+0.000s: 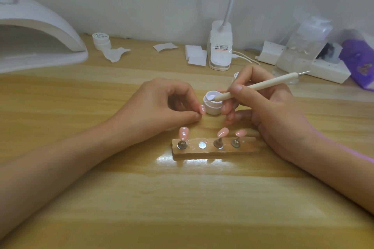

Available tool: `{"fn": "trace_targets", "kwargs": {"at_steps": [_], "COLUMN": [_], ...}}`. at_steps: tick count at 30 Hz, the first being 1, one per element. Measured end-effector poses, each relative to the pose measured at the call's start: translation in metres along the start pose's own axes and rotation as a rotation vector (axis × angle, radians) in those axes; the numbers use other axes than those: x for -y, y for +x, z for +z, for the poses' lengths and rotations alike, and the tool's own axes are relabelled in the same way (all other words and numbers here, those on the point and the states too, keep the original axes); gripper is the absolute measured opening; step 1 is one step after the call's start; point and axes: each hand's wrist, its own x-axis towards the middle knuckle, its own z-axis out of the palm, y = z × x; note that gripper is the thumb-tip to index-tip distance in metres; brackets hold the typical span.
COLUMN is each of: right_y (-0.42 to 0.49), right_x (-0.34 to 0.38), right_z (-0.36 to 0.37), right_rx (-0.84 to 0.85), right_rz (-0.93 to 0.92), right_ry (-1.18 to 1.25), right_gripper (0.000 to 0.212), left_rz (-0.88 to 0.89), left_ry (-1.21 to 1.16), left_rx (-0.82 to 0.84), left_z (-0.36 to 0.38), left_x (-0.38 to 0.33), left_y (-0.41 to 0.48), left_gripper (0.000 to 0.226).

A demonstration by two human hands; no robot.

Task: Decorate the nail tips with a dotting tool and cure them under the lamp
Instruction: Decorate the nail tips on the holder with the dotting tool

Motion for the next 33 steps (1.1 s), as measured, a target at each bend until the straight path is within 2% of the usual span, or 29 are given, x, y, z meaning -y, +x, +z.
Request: {"fn": "trace_targets", "kwargs": {"at_steps": [4, 8, 11, 16, 33], "right_y": [0.000, 0.001, 0.006, 0.009, 0.010], "right_x": [-0.001, 0.000, 0.001, -0.001, -0.006], "right_z": [-0.001, -0.006, -0.008, -0.007, -0.011], "right_rx": [-0.035, -0.145, -0.180, -0.120, -0.103], "right_rz": [-0.046, -0.109, -0.060, 0.023, 0.019], "right_ry": [0.007, -0.053, -0.126, -0.151, -0.169], "right_gripper": [0.022, 0.018, 0.023, 0.022, 0.021], "left_rz": [0.006, 0.009, 0.007, 0.021, 0.008], "left_ry": [0.006, -0.004, -0.008, 0.001, 0.011], "left_rx": [0.005, 0.001, 0.003, 0.007, -0.006], "left_z": [-0.001, 0.000, 0.000, -0.001, 0.000], "left_x": [0.000, 0.002, 0.002, 0.002, -0.001], "left_y": [0.000, 0.000, 0.000, 0.000, 0.001], "left_gripper": [0.017, 0.017, 0.017, 0.021, 0.024]}}
